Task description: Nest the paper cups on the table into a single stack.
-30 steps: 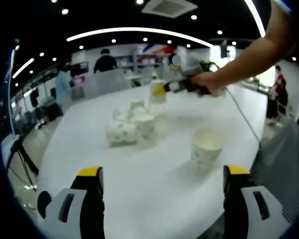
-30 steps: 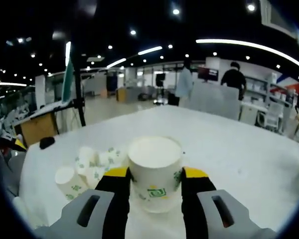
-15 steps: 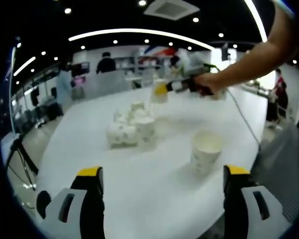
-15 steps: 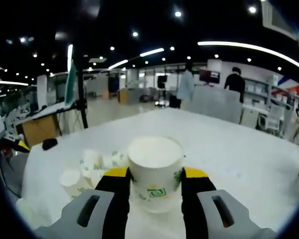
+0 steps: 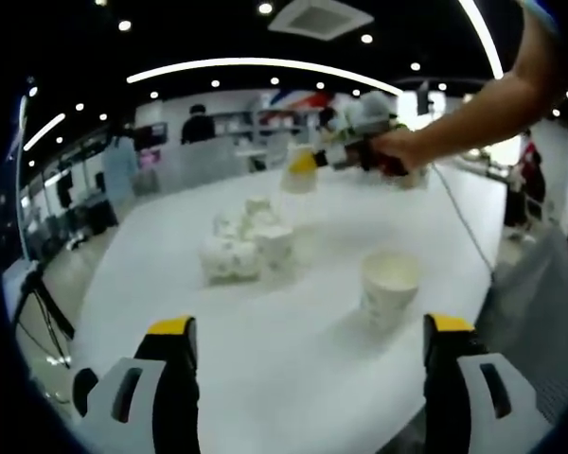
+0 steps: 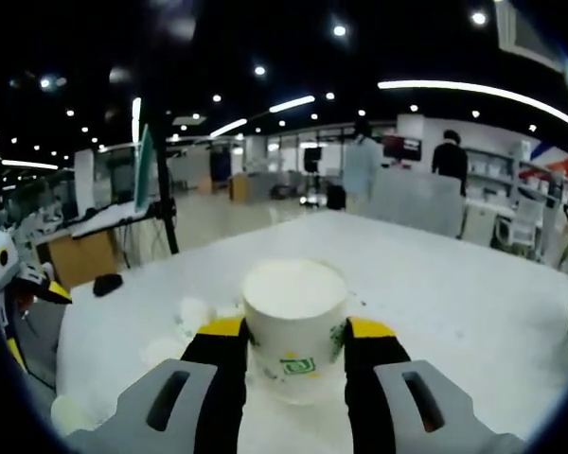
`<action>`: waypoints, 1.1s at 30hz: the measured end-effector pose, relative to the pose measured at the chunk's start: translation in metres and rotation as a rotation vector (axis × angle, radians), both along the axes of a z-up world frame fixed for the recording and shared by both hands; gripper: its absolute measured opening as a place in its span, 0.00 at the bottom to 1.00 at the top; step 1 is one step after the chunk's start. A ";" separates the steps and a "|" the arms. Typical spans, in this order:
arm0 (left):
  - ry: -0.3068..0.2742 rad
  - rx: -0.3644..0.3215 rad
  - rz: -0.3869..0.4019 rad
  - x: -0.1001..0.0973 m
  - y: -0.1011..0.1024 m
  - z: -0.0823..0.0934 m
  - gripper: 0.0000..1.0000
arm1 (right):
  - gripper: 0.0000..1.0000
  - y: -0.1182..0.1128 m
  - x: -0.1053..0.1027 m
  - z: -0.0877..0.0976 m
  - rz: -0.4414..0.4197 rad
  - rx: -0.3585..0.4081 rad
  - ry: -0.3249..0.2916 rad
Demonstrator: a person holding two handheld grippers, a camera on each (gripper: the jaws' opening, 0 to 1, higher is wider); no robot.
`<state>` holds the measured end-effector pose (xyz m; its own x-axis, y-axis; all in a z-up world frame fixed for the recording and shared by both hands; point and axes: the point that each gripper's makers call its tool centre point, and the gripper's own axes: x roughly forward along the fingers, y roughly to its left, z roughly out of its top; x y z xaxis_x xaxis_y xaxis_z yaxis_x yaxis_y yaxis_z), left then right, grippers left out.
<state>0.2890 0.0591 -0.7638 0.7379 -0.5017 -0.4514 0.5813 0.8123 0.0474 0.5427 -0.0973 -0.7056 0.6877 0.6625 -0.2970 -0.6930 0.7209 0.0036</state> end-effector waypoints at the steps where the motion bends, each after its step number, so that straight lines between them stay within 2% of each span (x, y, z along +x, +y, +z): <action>1: -0.001 -0.010 -0.003 0.000 -0.002 0.001 0.97 | 0.37 0.000 -0.001 0.001 -0.001 0.001 0.001; 11: 0.006 -0.027 -0.027 -0.003 -0.008 0.004 0.96 | 0.37 0.007 -0.022 0.017 0.014 -0.011 -0.004; 13: 0.003 0.001 -0.040 -0.004 -0.008 0.002 0.94 | 0.37 0.007 -0.026 0.019 -0.006 -0.002 0.016; 14: 0.014 0.077 -0.041 -0.006 -0.002 -0.005 0.93 | 0.37 0.008 -0.028 0.022 -0.005 0.002 0.015; 16: 0.013 0.046 -0.039 -0.006 -0.007 -0.002 0.94 | 0.37 0.010 -0.036 0.029 0.008 -0.010 -0.004; 18: -0.029 0.062 -0.048 -0.005 -0.007 0.003 0.95 | 0.37 0.011 -0.040 0.035 0.008 -0.003 -0.004; 21: -0.014 0.030 -0.053 -0.005 -0.009 0.003 0.98 | 0.37 0.012 -0.047 0.045 -0.006 0.003 -0.007; 26: 0.016 -0.030 -0.053 -0.008 -0.010 0.006 0.98 | 0.37 0.014 -0.061 0.051 -0.022 0.007 -0.004; 33: 0.020 -0.068 -0.129 -0.019 -0.025 0.009 0.98 | 0.37 0.017 -0.085 0.052 -0.037 -0.004 -0.010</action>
